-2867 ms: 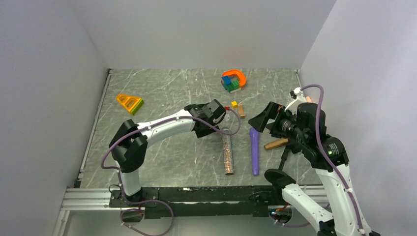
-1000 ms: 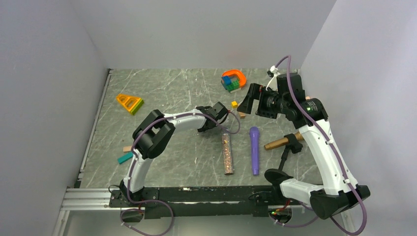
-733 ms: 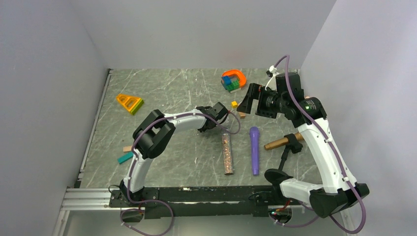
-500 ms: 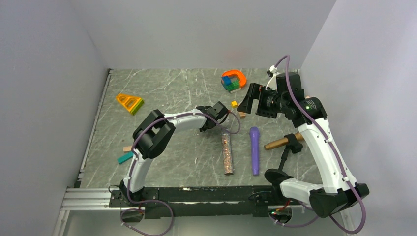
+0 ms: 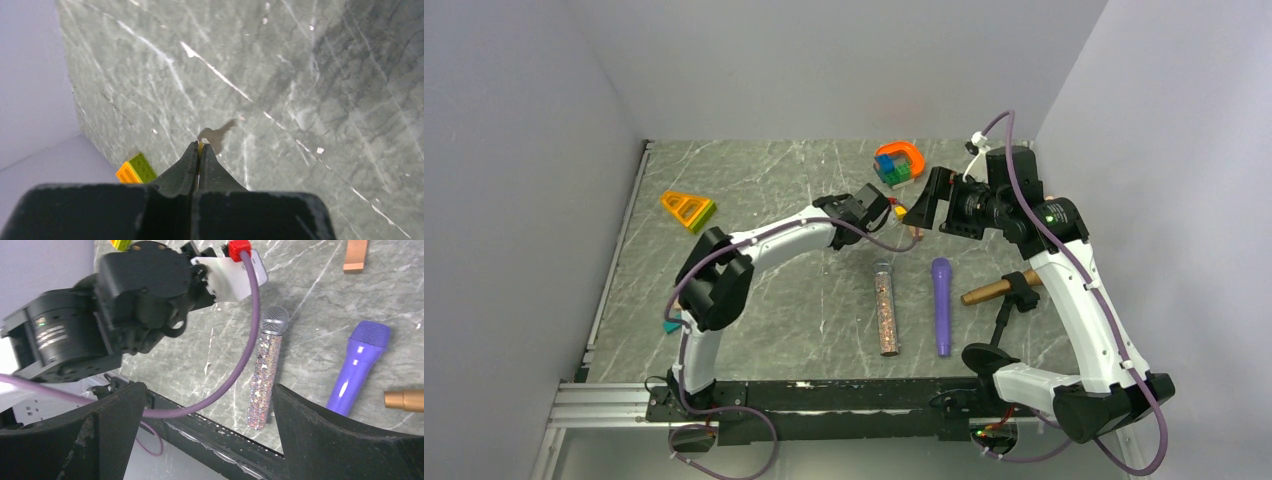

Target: Remove the keys from the keyring

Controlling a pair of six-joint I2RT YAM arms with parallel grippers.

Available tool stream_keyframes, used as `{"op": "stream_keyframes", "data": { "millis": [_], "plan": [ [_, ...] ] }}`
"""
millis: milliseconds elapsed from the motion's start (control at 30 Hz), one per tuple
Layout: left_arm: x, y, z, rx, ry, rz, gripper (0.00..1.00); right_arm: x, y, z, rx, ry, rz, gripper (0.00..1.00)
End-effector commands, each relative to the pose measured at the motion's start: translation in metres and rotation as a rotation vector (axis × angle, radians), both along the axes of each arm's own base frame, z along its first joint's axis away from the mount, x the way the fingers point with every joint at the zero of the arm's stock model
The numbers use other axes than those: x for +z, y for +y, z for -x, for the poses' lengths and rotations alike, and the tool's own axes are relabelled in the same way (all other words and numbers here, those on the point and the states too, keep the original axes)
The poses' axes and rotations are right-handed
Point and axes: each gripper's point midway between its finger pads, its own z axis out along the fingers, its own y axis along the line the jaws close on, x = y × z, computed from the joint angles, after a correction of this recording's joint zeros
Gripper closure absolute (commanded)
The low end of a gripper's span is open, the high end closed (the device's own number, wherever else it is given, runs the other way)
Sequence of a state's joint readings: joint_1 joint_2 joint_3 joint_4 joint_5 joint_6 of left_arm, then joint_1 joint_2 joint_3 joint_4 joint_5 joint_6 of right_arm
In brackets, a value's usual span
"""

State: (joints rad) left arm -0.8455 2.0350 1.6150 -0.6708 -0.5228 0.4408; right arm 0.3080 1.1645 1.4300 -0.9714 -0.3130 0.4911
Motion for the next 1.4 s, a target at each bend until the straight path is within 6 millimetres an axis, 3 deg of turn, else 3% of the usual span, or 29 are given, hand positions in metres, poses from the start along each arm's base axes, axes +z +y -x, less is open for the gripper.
{"op": "stream_keyframes", "data": {
  "millis": [0, 333, 633, 833, 1067, 1133, 1367],
  "plan": [
    [0.073, 0.003, 0.002, 0.052, -0.092, 0.114, 1.00, 0.028, 0.010, -0.004, 0.023, -0.083, -0.084, 0.00],
    [0.145, 0.014, 0.026, 0.119, -0.116, 0.298, 1.00, 0.062, 0.026, 0.004, 0.084, -0.165, -0.211, 0.00],
    [0.222, 0.018, 0.061, 0.142, -0.116, 0.573, 1.00, 0.097, 0.048, 0.017, 0.165, -0.192, -0.415, 0.00],
    [0.259, 0.023, 0.092, 0.135, -0.093, 0.763, 1.00, 0.140, 0.060, 0.035, 0.270, -0.279, -0.562, 0.00],
    [0.307, 0.022, 0.135, 0.019, -0.049, 1.004, 1.00, 0.194, 0.073, 0.076, 0.550, -0.402, -0.757, 0.00],
    [0.320, 0.022, 0.145, -0.020, -0.040, 1.051, 1.00, 0.199, 0.073, 0.083, 0.583, -0.413, -0.783, 0.00],
    [0.361, 0.008, 0.180, -0.212, 0.038, 1.171, 1.00, 0.199, 0.075, 0.078, 0.596, -0.444, -0.818, 0.00]
  ]
}}
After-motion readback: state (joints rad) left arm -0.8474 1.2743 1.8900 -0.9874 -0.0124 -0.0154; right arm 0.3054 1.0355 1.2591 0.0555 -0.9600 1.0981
